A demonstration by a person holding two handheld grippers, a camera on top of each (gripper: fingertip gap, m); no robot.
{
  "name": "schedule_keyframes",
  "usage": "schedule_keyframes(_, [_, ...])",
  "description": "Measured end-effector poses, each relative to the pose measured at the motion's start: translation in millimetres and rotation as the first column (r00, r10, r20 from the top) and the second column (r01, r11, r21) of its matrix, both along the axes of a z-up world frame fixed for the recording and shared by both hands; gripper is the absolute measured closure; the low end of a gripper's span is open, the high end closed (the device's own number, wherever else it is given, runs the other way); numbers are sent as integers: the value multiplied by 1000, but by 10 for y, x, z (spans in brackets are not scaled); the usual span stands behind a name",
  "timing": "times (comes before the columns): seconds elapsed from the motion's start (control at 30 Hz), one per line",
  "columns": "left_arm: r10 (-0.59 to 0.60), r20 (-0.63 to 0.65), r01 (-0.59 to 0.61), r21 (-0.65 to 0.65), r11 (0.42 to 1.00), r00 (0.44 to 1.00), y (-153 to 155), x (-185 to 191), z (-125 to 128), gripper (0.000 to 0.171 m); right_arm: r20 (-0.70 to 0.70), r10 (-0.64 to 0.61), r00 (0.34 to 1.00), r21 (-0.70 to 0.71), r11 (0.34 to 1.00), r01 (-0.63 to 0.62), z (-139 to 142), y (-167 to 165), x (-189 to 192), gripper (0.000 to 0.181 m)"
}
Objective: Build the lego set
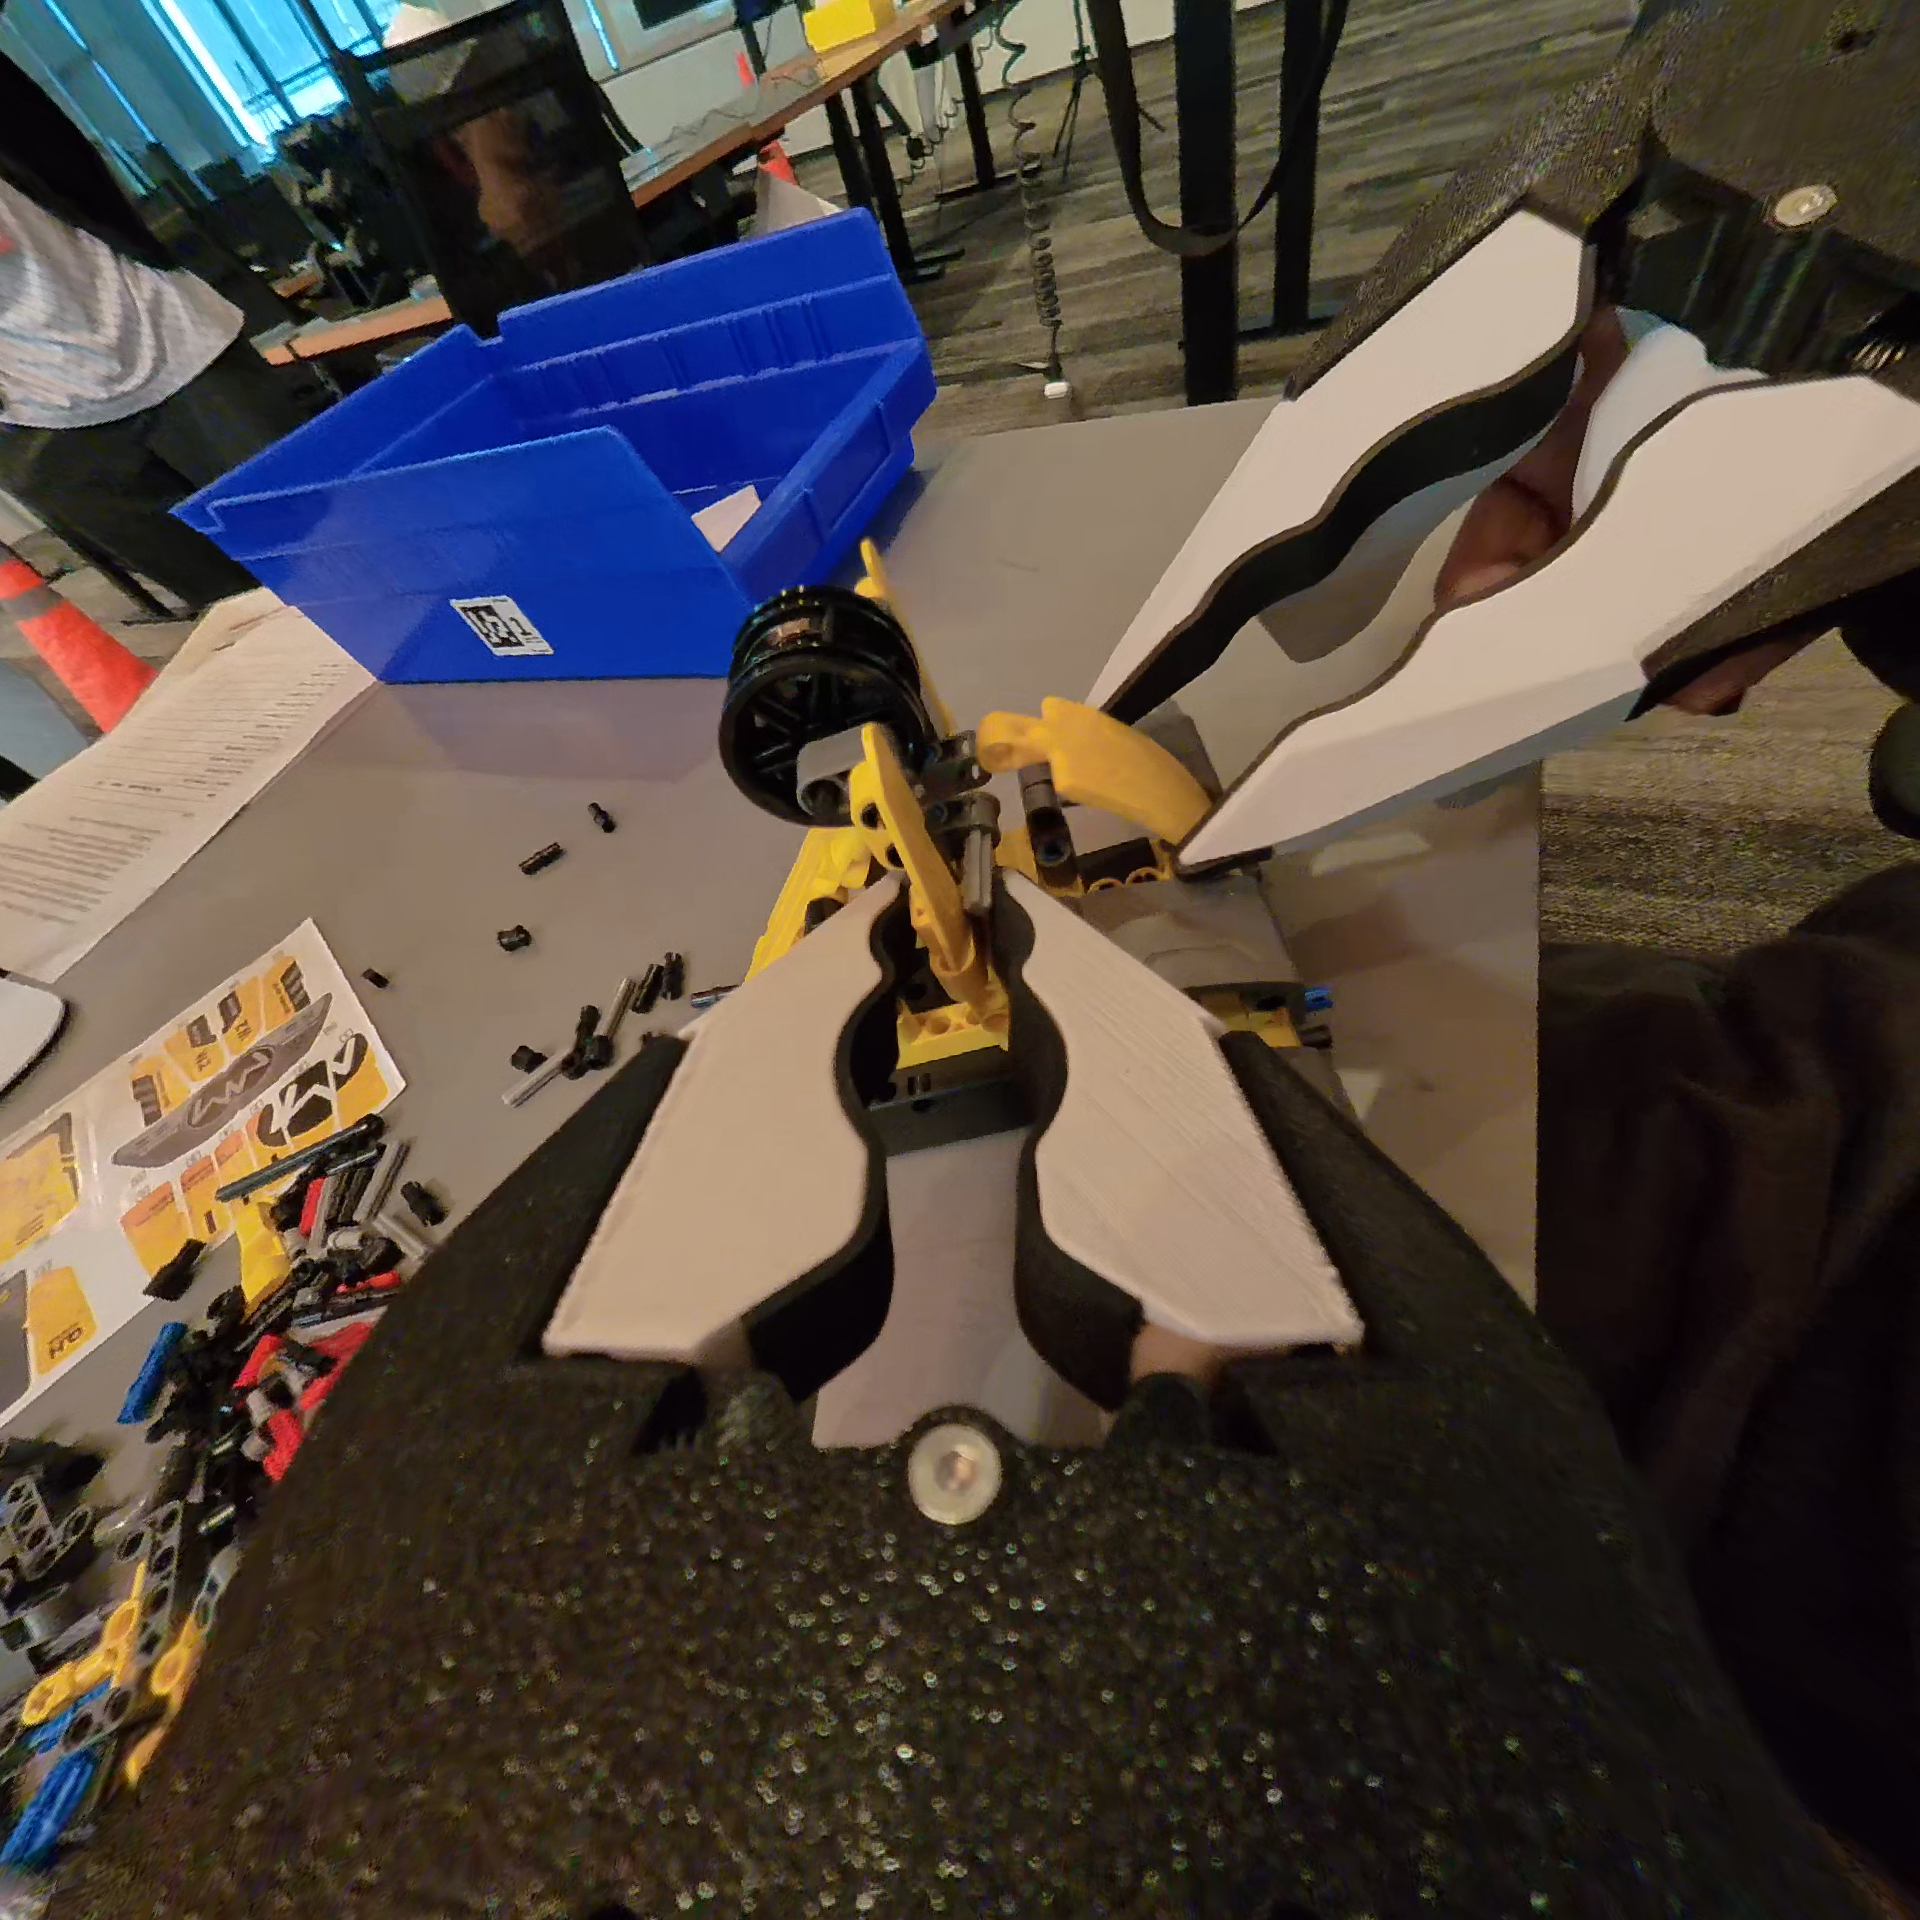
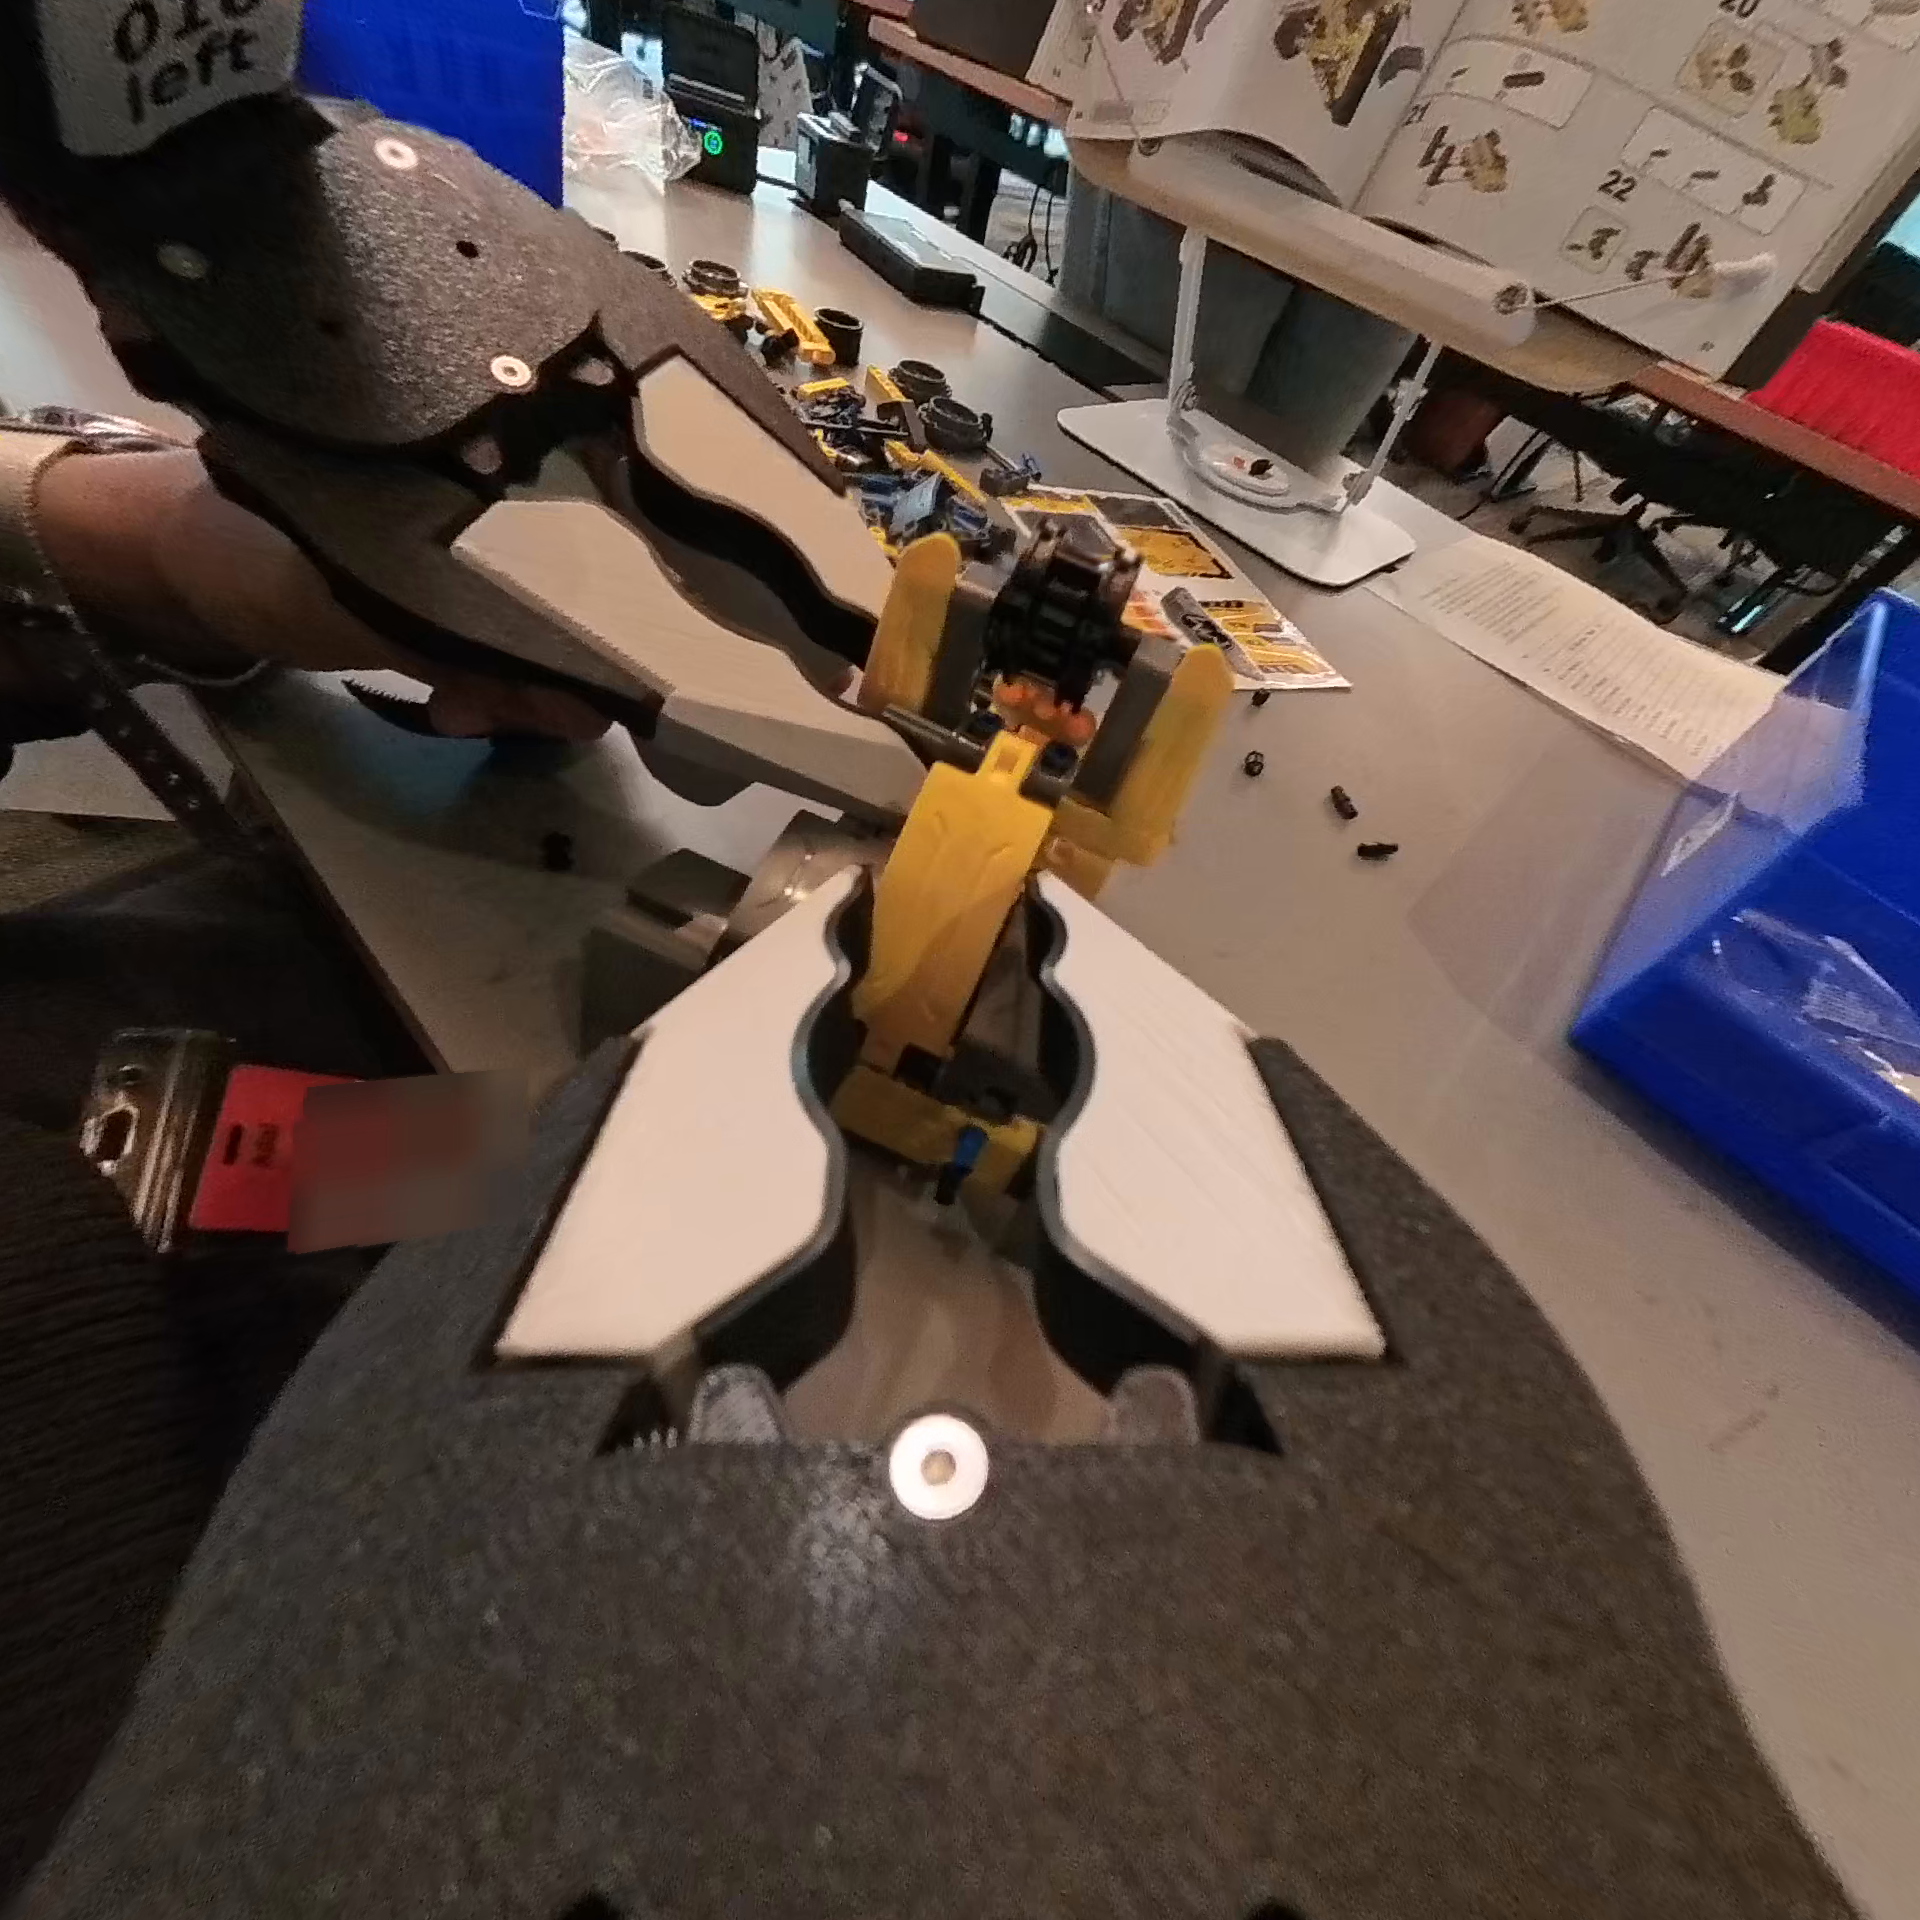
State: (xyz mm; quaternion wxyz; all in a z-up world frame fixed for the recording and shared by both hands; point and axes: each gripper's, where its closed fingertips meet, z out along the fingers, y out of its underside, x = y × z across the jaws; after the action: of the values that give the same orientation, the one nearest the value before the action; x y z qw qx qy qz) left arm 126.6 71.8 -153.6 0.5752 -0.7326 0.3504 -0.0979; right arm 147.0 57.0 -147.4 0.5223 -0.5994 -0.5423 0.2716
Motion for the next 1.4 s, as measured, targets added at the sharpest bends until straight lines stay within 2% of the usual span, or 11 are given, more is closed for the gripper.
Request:
schedule_keyframes(0.43, [130, -34, -128, 44, 991, 991, 107, -112, 6, 157, -55, -19, 998, -22, 1000, 18, -12, 106, -44, 155])
schedule_keyframes(0.7, [96, -44, -94, 58, 994, 994, 68, -66, 8, 158, -42, 1, 999, -72, 997, -4, -50, 103, -71, 155])
schedule_keyframes(1.0, [90, -38, -87, 52, 995, 995, 66, -62, 6, 158, -51, -17, 999, -41, 999, 15, -26, 92, -47, 154])
schedule_keyframes(1.03, [91, -40, -89, 54, 995, 995, 67, -62, 6, 157, -56, -22, 998, -40, 999, 19, -20, 87, -37, 150])
schedule_keyframes(1.1, [93, -41, -90, 56, 994, 995, 68, -62, 6, 157, -55, -23, 998, -58, 998, 19, -29, 82, -35, 129])
schedule_keyframes(1.2, [91, -39, -88, 53, 995, 995, 69, -60, 5, 158, -89, -42, 995, -84, 996, 35, 5, 108, -52, 126])
schedule_keyframes(1.27, [91, -40, -89, 54, 995, 995, 69, -59, 4, 158, -137, -45, 990, -102, 994, 31, 72, 94, -87, 129])
schedule_keyframes(1.4, [91, -41, -89, 55, 994, 995, 70, -58, 4, 158, -166, -101, 981, -85, 993, 87, 126, 173, -122, 149])
